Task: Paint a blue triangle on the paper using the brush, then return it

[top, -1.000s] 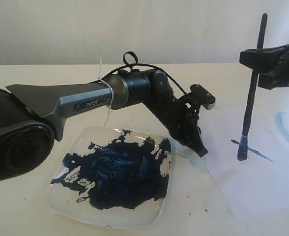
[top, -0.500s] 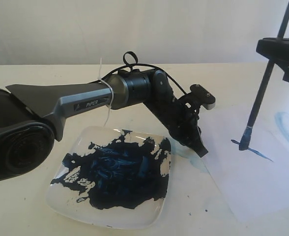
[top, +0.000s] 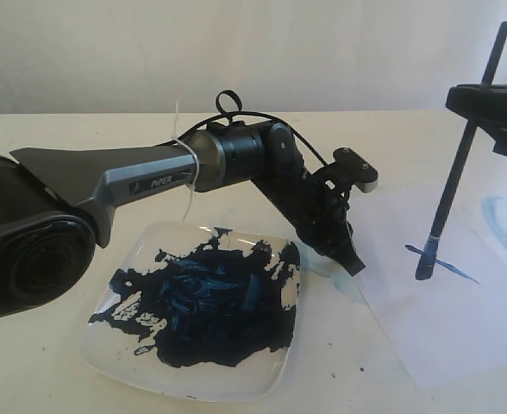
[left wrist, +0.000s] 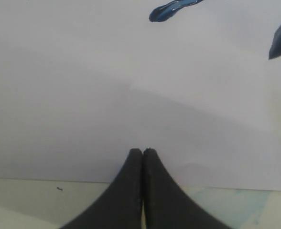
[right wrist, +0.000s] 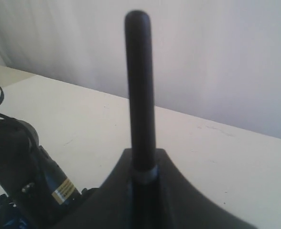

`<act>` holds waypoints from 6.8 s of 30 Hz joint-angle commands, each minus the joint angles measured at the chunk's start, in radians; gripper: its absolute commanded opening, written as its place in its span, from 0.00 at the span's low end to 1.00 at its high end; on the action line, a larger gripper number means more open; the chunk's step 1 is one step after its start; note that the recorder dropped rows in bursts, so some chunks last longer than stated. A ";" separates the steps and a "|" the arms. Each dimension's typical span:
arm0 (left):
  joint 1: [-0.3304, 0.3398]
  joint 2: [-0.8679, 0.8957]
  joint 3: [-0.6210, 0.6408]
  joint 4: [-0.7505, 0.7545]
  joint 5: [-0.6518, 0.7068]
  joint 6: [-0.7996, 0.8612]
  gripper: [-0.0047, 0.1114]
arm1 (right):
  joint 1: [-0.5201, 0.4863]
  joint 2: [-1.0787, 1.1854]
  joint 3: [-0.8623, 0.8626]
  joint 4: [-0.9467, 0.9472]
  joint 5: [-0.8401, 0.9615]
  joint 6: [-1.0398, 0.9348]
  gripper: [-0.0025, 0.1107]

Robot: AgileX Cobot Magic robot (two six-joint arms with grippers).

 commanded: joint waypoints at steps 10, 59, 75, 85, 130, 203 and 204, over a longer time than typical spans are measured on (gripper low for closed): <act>0.000 0.004 0.002 0.003 0.048 -0.001 0.04 | 0.062 0.011 0.003 0.012 -0.017 0.005 0.02; 0.000 0.004 0.002 0.003 0.054 0.001 0.04 | -0.049 0.074 -0.002 0.021 -0.017 -0.037 0.02; 0.000 0.004 0.002 0.005 0.054 0.002 0.04 | -0.114 0.074 -0.002 0.031 -0.017 -0.040 0.02; 0.000 0.004 0.002 0.005 0.054 0.002 0.04 | -0.167 0.074 -0.002 0.035 -0.017 -0.040 0.02; 0.000 0.004 0.002 0.004 0.062 0.022 0.04 | -0.248 0.074 -0.002 0.071 -0.017 -0.041 0.02; 0.000 0.004 0.002 0.004 0.040 0.024 0.04 | 0.161 -0.284 -0.057 -0.286 0.888 1.110 0.02; 0.000 0.004 0.002 0.004 0.040 0.024 0.04 | 0.161 -0.277 -0.051 -0.261 0.931 1.110 0.02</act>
